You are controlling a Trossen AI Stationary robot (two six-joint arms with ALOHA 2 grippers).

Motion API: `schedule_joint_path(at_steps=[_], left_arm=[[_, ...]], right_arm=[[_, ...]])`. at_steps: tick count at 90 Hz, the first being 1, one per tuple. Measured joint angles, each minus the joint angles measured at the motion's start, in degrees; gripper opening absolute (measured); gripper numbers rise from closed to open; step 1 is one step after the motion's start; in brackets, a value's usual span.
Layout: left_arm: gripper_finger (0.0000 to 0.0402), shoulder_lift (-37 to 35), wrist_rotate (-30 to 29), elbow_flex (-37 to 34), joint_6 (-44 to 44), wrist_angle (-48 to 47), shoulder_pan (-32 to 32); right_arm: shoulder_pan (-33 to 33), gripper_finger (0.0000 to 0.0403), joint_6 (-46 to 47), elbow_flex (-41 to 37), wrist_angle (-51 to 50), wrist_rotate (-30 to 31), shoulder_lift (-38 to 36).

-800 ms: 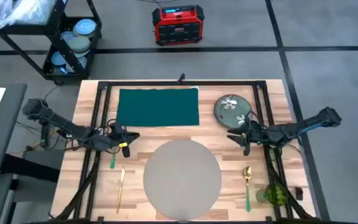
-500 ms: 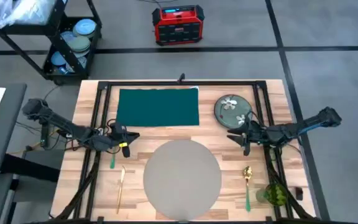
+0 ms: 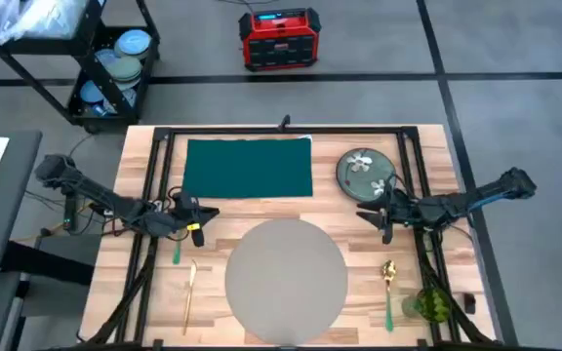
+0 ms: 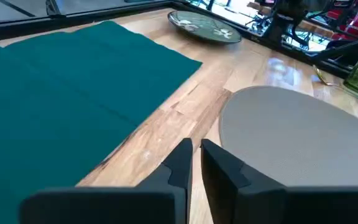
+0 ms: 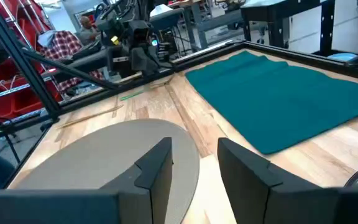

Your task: Set table place

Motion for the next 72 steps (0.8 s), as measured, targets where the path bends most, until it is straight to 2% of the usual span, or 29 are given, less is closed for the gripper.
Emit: schedule_joint_path(at_steps=[26, 51, 72], left_arm=[[0.0014, 0.0, -0.7, 0.0, -0.1, 0.7, 0.6], [0.0014, -0.3, -1.6, -0.1, -3.6, 0.6, 1.2], [0.0014, -0.3, -1.7, 0.0, -6.4, 0.2, 1.2]], right_arm=[[0.0, 0.0118, 0.0, 0.0, 0.0, 0.0, 0.0], [-0.3, 0.0118, -0.1, 0.0, 0.0, 0.3, 0.0], [-3.6, 0.0118, -5.4, 0.0, 0.0, 1.3, 0.0]])
